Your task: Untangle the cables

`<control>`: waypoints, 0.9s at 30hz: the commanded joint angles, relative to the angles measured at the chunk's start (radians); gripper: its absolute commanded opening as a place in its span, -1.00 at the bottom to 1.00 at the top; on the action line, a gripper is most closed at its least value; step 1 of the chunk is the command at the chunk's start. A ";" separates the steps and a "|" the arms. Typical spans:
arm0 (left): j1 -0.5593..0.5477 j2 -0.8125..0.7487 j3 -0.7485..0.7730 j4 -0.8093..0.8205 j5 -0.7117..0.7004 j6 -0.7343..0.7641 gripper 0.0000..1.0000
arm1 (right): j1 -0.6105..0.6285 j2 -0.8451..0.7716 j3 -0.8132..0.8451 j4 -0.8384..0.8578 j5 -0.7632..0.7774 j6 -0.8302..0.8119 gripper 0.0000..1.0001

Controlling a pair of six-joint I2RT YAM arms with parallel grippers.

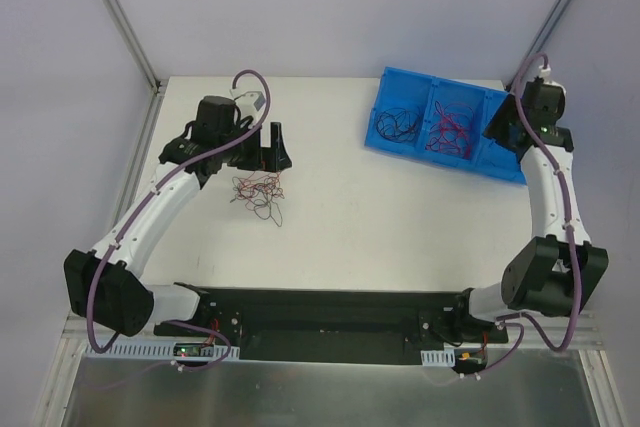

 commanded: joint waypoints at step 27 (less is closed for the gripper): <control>0.197 -0.072 -0.387 0.088 0.006 -0.264 0.93 | 1.090 0.458 -0.264 0.926 -0.405 0.294 0.06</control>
